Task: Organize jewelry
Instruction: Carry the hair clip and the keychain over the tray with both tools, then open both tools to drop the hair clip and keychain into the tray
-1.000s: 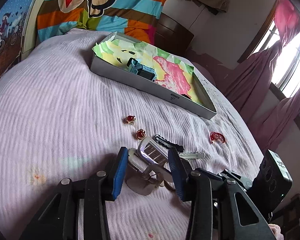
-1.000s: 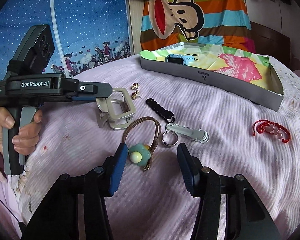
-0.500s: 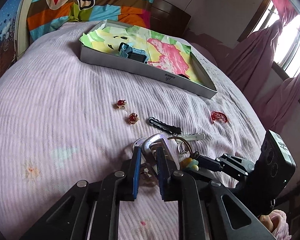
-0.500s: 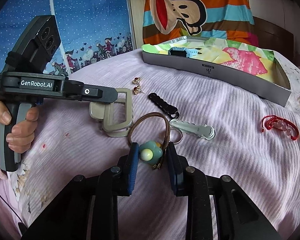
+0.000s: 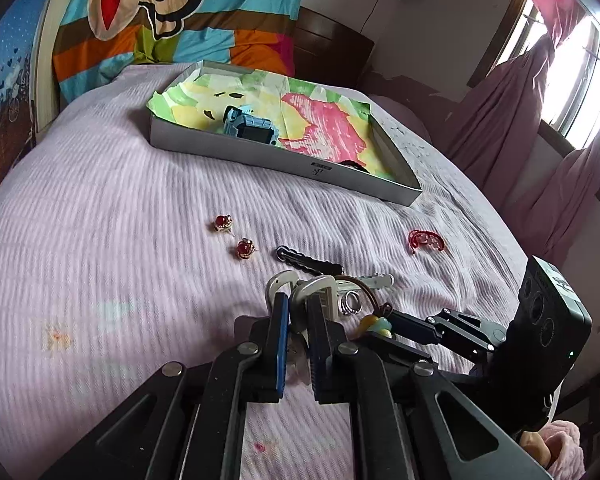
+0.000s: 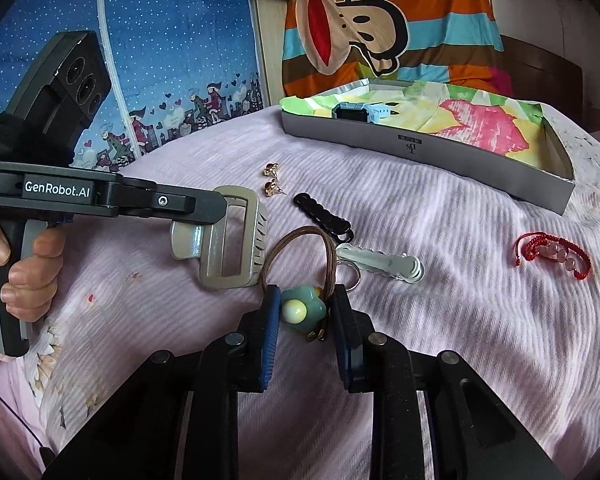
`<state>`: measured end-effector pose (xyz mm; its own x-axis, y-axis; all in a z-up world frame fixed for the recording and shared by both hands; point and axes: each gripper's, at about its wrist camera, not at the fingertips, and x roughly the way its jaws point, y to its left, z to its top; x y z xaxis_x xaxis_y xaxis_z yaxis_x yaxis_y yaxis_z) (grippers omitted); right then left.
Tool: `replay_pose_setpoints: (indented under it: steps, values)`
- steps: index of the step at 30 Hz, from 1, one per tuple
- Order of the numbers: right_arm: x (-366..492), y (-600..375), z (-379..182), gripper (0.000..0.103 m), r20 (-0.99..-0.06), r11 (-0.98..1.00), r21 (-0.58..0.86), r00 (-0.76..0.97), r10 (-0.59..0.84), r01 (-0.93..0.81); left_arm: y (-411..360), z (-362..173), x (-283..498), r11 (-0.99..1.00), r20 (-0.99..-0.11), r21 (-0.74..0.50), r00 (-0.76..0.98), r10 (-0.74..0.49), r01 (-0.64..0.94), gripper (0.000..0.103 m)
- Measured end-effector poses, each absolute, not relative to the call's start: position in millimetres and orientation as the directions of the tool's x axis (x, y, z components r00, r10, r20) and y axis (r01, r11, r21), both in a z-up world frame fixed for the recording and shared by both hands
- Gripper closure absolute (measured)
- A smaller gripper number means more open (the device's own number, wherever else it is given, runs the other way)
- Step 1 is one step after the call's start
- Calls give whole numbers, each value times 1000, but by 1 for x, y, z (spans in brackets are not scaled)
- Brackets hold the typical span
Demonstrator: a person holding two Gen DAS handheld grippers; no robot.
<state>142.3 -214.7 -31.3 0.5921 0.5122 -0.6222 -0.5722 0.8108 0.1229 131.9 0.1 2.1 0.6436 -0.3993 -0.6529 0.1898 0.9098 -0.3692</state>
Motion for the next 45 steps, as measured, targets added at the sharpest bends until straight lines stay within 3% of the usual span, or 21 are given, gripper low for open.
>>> replay_pose_setpoints:
  steps: [9,16,25,31,45]
  values:
    - [144,-233,-18,81,-555,833,160,650,520,-529,-8,30,129,911,-548,-357,744,-382,204,95]
    - [156,-260,13,81,-421,878,181,771,477,-444,-19,61,162,903,-439,-384,823,-361,191,95]
    - [218,-293,50,81,-337,928,190,867,368,-320,-42,69,239,906,-405,-384,850,-338,177,95]
    - [257,-294,47,81,-355,940,172,872,338,-294,-57,53,279,920,-435,-356,841,-320,166,95]
    - [310,-294,-7,80,-513,940,236,790,335,-246,-65,23,302,926,-528,-351,786,-320,141,93]
